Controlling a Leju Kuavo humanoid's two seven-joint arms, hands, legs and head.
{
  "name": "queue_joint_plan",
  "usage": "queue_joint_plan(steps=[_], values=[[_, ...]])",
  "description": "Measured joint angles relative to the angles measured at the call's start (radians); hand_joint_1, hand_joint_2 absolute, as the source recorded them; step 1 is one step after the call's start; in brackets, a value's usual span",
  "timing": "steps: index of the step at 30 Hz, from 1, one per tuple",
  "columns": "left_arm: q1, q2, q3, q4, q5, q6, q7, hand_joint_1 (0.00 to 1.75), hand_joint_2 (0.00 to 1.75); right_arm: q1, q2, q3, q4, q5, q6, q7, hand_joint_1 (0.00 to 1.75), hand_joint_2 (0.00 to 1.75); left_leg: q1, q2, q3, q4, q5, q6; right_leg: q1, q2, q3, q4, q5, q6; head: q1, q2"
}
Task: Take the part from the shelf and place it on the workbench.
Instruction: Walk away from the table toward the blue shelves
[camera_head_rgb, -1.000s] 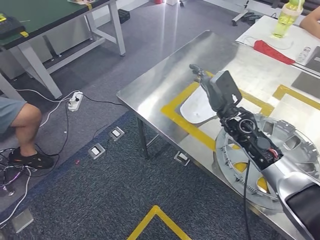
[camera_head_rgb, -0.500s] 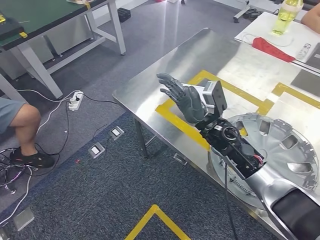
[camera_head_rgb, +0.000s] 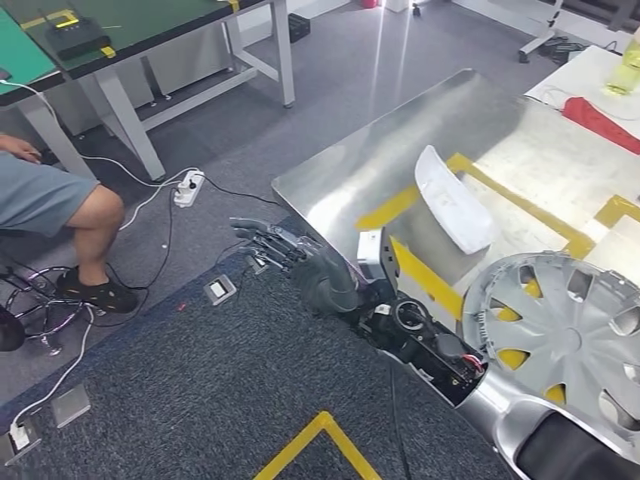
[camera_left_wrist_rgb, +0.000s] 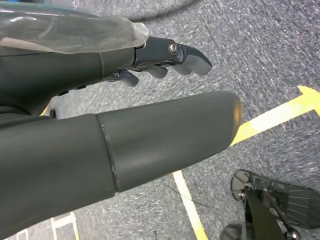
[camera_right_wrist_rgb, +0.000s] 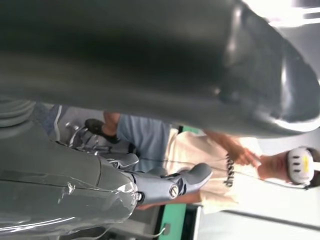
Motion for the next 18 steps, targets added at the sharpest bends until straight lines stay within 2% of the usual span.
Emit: queue_joint_plan(steps=[1,2,4,6,7,9,10,11,12,13,15,16,17,18], values=[[0.000,0.000,0.000,0.000,0.000,0.000,0.000,0.00,0.00,0.000,0.006,0.005,0.000,-0.001,0.003,0.000,0.00,0.00,-0.001,-0.004,-0.003,0.004,-0.001,-0.005,0.000,0.008,0.020,-0.048,0.015,-0.002,0.000,0.000],[-0.001,0.000,0.000,0.000,0.000,0.000,0.000,0.00,0.00,0.000,0.011,0.010,0.000,-0.003,0.011,0.000,0.00,0.00,-0.002,-0.007,-0.007,0.006,-0.002,-0.010,0.000,0.014,0.028,-0.068,0.016,-0.005,-0.002,0.000],[0.002,0.001,0.000,0.000,0.000,0.002,0.000,0.00,0.00,0.001,0.023,0.019,0.000,-0.003,0.040,0.001,0.00,0.00,0.000,-0.012,-0.010,0.005,-0.001,-0.020,0.002,0.011,0.030,-0.074,0.017,-0.014,-0.008,0.000],[0.004,0.001,0.000,0.000,-0.001,0.003,0.001,0.00,0.00,0.002,0.046,0.035,-0.001,0.003,0.078,0.000,0.00,0.00,0.003,0.003,-0.021,0.033,-0.021,-0.032,-0.001,0.004,0.033,-0.080,0.022,-0.025,-0.014,0.000],[0.003,0.001,0.000,0.000,-0.002,0.004,0.001,0.00,0.00,0.003,0.061,0.046,-0.002,0.011,0.095,-0.001,0.00,0.00,0.004,0.015,-0.041,0.075,-0.046,-0.038,-0.003,-0.001,0.034,-0.082,0.024,-0.030,-0.020,0.000],[-0.001,-0.001,0.000,0.000,-0.003,0.005,0.001,0.00,0.00,0.013,0.090,0.073,-0.005,0.030,0.120,-0.003,0.00,0.00,0.007,0.033,-0.107,0.212,-0.110,-0.048,-0.001,-0.014,0.034,-0.083,0.023,-0.035,-0.034,0.000],[-0.002,-0.001,0.000,0.000,-0.004,0.006,0.001,0.00,0.00,0.020,0.101,0.086,-0.006,0.041,0.128,-0.003,0.00,0.00,0.008,0.036,-0.138,0.272,-0.130,-0.051,0.000,-0.022,0.034,-0.083,0.022,-0.036,-0.037,0.000],[-0.001,-0.001,0.000,0.000,-0.004,0.006,0.001,0.00,0.00,0.026,0.111,0.098,-0.007,0.048,0.134,-0.003,0.00,0.00,0.009,0.039,-0.155,0.302,-0.133,-0.053,0.000,-0.031,0.034,-0.083,0.021,-0.037,-0.038,0.000],[-0.001,-0.001,0.000,0.000,-0.004,0.007,0.002,0.00,0.00,0.031,0.121,0.109,-0.009,0.053,0.139,-0.003,0.00,0.00,0.010,0.041,-0.152,0.290,-0.117,-0.053,0.000,-0.039,0.035,-0.083,0.020,-0.037,-0.039,0.000],[0.000,-0.001,0.000,0.000,-0.004,0.008,0.002,0.00,0.00,0.033,0.129,0.119,-0.013,0.056,0.142,-0.002,0.00,0.00,0.010,0.046,-0.128,0.240,-0.086,-0.052,0.000,-0.046,0.036,-0.083,0.019,-0.036,-0.039,0.000],[0.000,-0.001,0.000,0.000,-0.004,0.009,0.003,0.00,0.00,0.034,0.143,0.138,-0.022,0.062,0.144,0.000,0.00,0.00,0.007,0.078,-0.052,0.092,-0.023,-0.045,0.003,-0.059,0.040,-0.082,0.015,-0.031,-0.042,0.000],[-0.002,-0.001,0.000,0.000,-0.004,0.010,0.003,0.00,0.00,0.034,0.148,0.145,-0.026,0.067,0.145,0.000,0.00,0.00,0.005,0.090,-0.026,0.039,-0.006,-0.040,0.006,-0.066,0.042,-0.082,0.012,-0.026,-0.041,0.000],[-0.004,-0.001,0.000,0.000,-0.004,0.010,0.003,0.00,0.00,0.034,0.151,0.153,-0.029,0.071,0.145,-0.001,0.00,0.00,0.001,0.097,-0.013,0.010,0.000,-0.034,0.008,-0.073,0.044,-0.083,0.010,-0.022,-0.039,0.000],[-0.004,-0.001,0.000,0.000,-0.004,0.010,0.003,0.00,0.00,0.034,0.153,0.159,-0.032,0.075,0.146,-0.002,0.00,0.00,-0.002,0.092,-0.012,0.003,-0.001,-0.028,0.010,-0.080,0.047,-0.084,0.009,-0.016,-0.038,0.000]])
